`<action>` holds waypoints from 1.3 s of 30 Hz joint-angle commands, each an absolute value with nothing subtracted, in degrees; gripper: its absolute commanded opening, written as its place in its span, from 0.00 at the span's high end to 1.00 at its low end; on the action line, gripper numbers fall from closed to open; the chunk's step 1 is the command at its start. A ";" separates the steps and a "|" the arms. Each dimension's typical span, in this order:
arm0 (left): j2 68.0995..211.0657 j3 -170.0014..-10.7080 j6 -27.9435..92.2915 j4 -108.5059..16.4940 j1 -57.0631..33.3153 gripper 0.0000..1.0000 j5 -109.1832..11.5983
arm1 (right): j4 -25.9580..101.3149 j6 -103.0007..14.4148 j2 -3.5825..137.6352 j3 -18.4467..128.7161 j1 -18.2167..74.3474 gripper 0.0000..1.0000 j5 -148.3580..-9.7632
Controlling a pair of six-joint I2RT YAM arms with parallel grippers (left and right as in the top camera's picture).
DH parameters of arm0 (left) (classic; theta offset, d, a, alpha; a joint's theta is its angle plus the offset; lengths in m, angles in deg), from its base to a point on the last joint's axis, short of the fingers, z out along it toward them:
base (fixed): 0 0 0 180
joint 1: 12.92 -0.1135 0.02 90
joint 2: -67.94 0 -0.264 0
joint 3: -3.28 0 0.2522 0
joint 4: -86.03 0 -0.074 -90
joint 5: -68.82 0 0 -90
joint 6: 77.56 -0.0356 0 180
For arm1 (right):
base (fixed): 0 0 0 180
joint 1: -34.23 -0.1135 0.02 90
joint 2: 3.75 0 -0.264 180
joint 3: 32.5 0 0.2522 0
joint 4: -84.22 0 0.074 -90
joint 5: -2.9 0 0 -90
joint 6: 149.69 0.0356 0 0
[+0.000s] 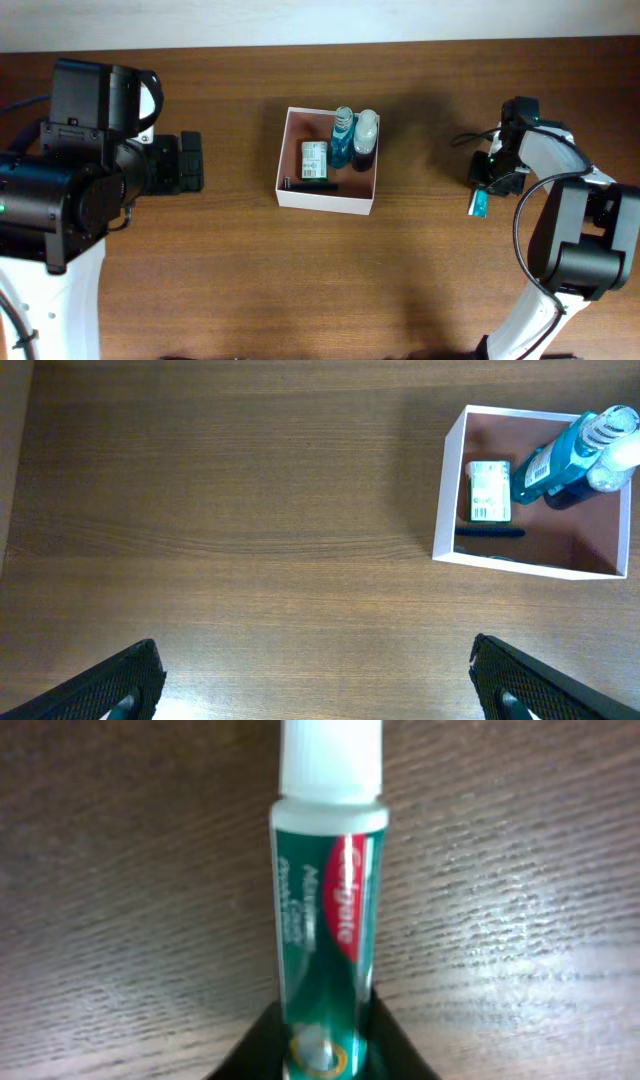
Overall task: Pack container
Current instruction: 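Grasp the Colgate toothpaste tube with the right gripper, then lower the toothpaste tube into the box and open the right gripper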
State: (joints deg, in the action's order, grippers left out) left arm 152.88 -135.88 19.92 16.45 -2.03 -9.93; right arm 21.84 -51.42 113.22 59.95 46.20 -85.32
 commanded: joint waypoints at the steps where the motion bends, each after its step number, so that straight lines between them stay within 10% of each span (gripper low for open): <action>1: 151.96 -135.80 19.18 16.47 -2.27 0.01 -9.34 | 20.62 -51.88 115.45 59.47 45.82 0.89 -84.32; 11: 151.96 -135.80 19.18 16.47 -2.27 0.01 -9.34 | 16.40 -51.90 97.37 61.35 42.26 0.96 -68.71; 19: 151.96 -135.80 19.18 16.47 -2.27 0.01 -9.34 | 18.35 -61.54 77.73 61.35 19.42 0.96 -67.60; 27: 151.96 -135.80 19.18 16.47 -2.27 0.01 -9.34 | 25.34 -86.28 82.99 61.29 -0.95 0.96 -88.82; 36: 151.96 -135.80 19.18 16.47 -2.27 0.01 -9.34 | 39.04 -94.21 99.10 61.31 -0.49 0.96 -90.83; 38: 151.96 -135.80 19.18 16.47 -2.27 0.01 -9.34 | 40.27 -94.15 100.17 61.31 -0.14 0.79 -90.81; 39: 151.96 -135.80 19.18 16.47 -2.27 0.01 -9.34 | 40.25 -93.49 99.82 61.42 -0.27 0.50 -90.81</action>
State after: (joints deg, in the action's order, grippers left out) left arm 152.88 -135.88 19.92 16.47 -2.03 -9.93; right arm 39.35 -92.25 100.39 61.27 -0.67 -89.30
